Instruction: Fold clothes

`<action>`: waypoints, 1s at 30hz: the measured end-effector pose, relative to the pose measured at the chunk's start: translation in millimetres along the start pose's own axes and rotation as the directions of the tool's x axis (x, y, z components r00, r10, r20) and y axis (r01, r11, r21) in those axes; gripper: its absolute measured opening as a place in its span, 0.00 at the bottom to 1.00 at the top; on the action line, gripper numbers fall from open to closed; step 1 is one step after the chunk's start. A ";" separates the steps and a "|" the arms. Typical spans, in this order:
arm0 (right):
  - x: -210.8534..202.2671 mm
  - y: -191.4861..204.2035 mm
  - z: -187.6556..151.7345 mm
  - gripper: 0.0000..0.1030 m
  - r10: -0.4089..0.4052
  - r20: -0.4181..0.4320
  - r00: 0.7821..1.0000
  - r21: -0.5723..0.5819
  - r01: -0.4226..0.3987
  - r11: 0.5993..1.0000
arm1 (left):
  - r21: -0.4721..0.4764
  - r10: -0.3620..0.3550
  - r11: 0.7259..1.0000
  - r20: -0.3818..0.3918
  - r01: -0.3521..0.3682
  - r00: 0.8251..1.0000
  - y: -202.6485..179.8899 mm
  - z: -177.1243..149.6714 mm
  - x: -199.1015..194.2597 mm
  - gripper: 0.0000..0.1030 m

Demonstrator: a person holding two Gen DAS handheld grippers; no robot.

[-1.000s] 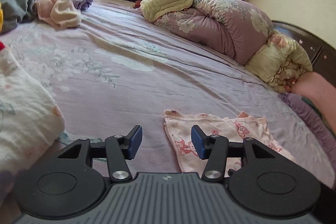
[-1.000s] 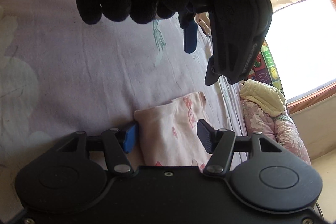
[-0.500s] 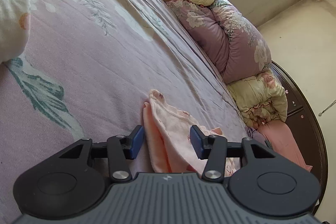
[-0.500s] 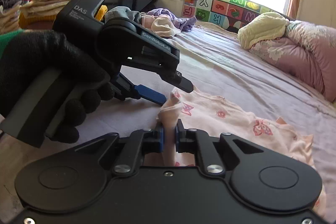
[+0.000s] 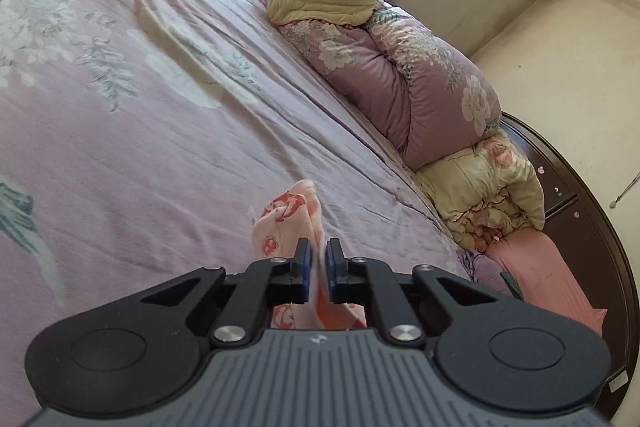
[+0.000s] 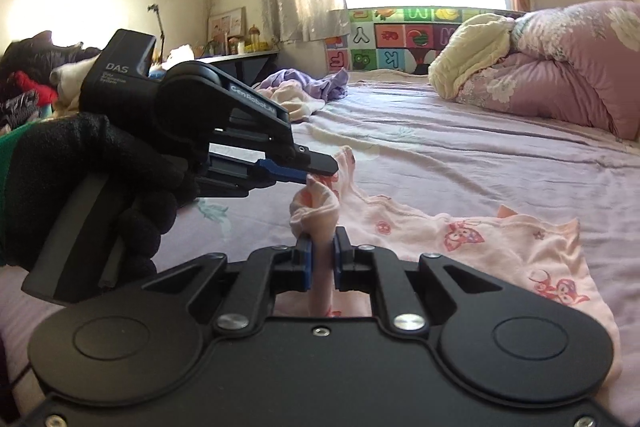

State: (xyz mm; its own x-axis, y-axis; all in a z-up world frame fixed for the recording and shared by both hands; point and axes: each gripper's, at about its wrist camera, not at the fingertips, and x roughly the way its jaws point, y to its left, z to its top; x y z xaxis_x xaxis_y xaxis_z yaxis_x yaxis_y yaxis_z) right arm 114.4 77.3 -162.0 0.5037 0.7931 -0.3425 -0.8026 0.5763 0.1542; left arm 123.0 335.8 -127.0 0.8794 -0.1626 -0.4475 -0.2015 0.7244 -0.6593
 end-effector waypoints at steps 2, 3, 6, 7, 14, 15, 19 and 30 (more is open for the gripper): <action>-13.4 -25.7 1.0 0.08 -0.007 0.021 1.000 0.077 0.005 0.997 | 0.050 0.003 0.999 -0.019 -0.002 1.000 -29.5 -4.9 19.9 0.08; -20.1 -38.6 1.5 0.08 -0.011 0.032 0.999 0.115 0.007 0.993 | 0.073 0.005 0.997 -0.031 -0.002 0.999 -42.3 -9.0 31.1 0.08; -36.5 -80.1 -2.4 0.08 -0.012 0.046 0.999 0.256 0.000 0.967 | 0.141 0.013 0.990 -0.067 -0.003 0.998 -80.7 -21.3 65.0 0.08; -43.5 -94.0 -5.7 0.08 -0.025 0.046 0.999 0.294 0.010 0.956 | 0.162 0.018 0.987 -0.078 -0.005 0.997 -91.5 -25.8 75.3 0.08; -58.3 -141.6 -32.8 0.08 -0.034 0.048 0.998 0.488 0.006 0.873 | 0.259 0.082 0.965 -0.118 -0.049 0.990 -121.4 -67.0 114.5 0.07; -59.0 -144.5 -36.5 0.08 -0.031 0.046 0.998 0.508 0.003 0.862 | 0.274 0.089 0.960 -0.121 -0.053 0.989 -124.7 -70.7 117.0 0.07; -62.5 -154.6 -45.8 0.08 -0.010 0.043 0.999 0.564 -0.016 0.826 | 0.310 0.102 0.950 -0.158 -0.049 0.982 -129.8 -81.3 125.5 0.07; -60.6 -161.6 -50.7 0.13 -0.006 -0.064 0.998 0.618 0.044 0.785 | 0.673 0.197 0.728 -0.022 -0.131 0.980 -143.6 -91.5 77.1 0.08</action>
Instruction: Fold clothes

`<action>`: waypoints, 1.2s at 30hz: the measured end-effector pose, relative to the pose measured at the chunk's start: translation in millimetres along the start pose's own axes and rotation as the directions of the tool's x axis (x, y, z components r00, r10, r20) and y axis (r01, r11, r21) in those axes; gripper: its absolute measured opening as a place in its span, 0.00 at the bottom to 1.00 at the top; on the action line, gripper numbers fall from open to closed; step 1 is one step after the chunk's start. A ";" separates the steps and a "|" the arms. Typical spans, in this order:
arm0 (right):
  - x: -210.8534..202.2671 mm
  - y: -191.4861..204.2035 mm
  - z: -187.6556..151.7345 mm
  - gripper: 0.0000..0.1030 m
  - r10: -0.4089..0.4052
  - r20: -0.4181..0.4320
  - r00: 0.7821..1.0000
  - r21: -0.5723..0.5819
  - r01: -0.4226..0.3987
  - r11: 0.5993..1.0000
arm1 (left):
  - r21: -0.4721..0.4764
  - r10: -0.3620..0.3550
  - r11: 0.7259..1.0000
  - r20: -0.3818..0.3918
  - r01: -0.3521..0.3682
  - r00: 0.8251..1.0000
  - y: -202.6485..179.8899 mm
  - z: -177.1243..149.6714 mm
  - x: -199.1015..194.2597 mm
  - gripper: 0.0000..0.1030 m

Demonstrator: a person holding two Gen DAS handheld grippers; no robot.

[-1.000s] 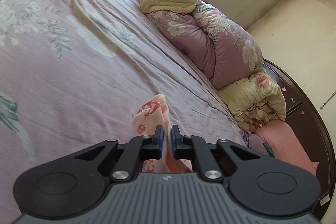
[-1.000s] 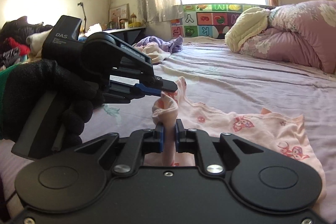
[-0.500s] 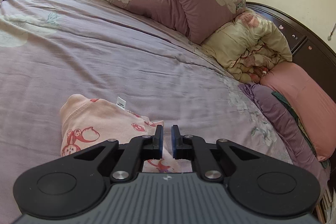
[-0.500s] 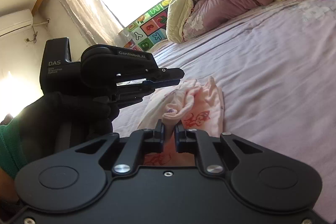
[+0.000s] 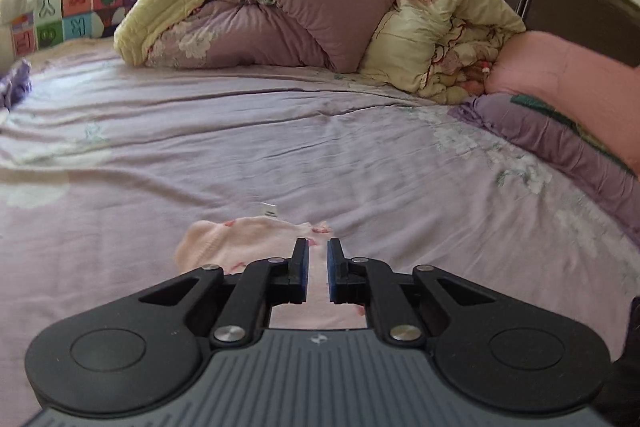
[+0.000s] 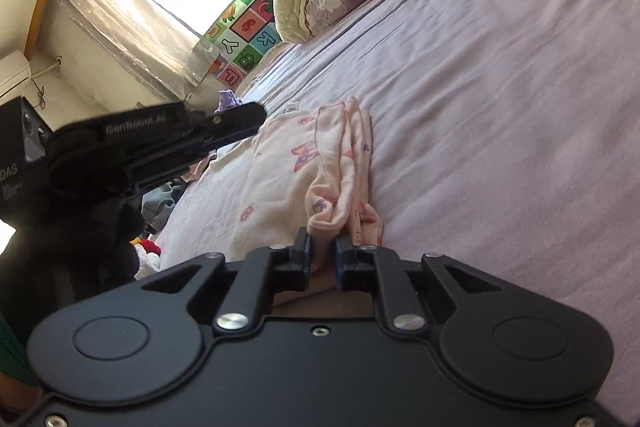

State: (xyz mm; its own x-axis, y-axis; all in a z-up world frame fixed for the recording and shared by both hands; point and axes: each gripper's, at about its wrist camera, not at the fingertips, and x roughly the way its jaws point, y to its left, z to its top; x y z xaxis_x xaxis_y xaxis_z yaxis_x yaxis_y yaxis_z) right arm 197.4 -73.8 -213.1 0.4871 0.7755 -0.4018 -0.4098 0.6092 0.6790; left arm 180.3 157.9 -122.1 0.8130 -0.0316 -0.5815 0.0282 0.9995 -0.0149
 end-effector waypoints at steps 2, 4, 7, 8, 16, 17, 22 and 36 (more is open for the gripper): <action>-8.7 7.8 0.3 0.19 -0.040 0.035 0.999 -0.034 0.041 0.999 | 0.042 0.023 0.999 -0.050 -0.021 0.998 -0.1 -9.2 15.3 0.08; -16.7 15.5 -1.1 0.21 -0.094 0.083 0.992 -0.096 0.102 0.990 | 0.059 0.011 0.998 -0.085 -0.006 0.996 -0.6 -22.4 32.6 0.07; -22.1 33.8 -0.1 0.21 -0.131 0.172 0.976 -0.249 0.172 0.953 | 0.050 -0.018 0.998 -0.081 0.022 0.997 3.5 -22.9 29.5 0.08; -22.0 39.6 0.4 0.21 -0.134 0.189 0.973 -0.298 0.186 0.936 | 0.049 -0.016 0.999 -0.062 0.019 0.998 6.3 -19.5 21.6 0.08; 21.7 63.1 1.6 0.21 -0.087 0.069 0.994 -0.554 0.111 0.825 | 0.042 -0.049 0.998 -0.015 0.050 0.999 23.7 -2.9 41.6 0.09; 27.5 61.2 1.7 0.21 -0.119 0.045 0.992 -0.566 0.123 0.815 | 0.048 -0.057 0.997 -0.038 0.058 0.998 24.5 -3.0 51.3 0.08; 28.1 56.4 -3.0 0.21 -0.181 0.000 0.983 -0.605 0.144 0.783 | 0.098 -0.069 0.993 -0.049 0.073 0.996 22.0 3.2 58.1 0.12; 23.3 54.4 -5.2 0.22 -0.181 -0.030 0.983 -0.597 0.128 0.792 | 0.185 -0.159 0.970 -0.005 0.158 0.987 -3.3 0.5 42.1 0.45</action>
State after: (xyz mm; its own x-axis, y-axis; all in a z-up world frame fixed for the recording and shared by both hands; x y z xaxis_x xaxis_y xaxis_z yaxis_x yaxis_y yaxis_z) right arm 182.4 -21.8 -188.8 0.5303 0.6567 -0.5362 -0.7225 0.6810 0.1195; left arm 214.7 153.3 -146.2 0.7950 -0.1904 -0.5760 0.2629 0.9638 0.0441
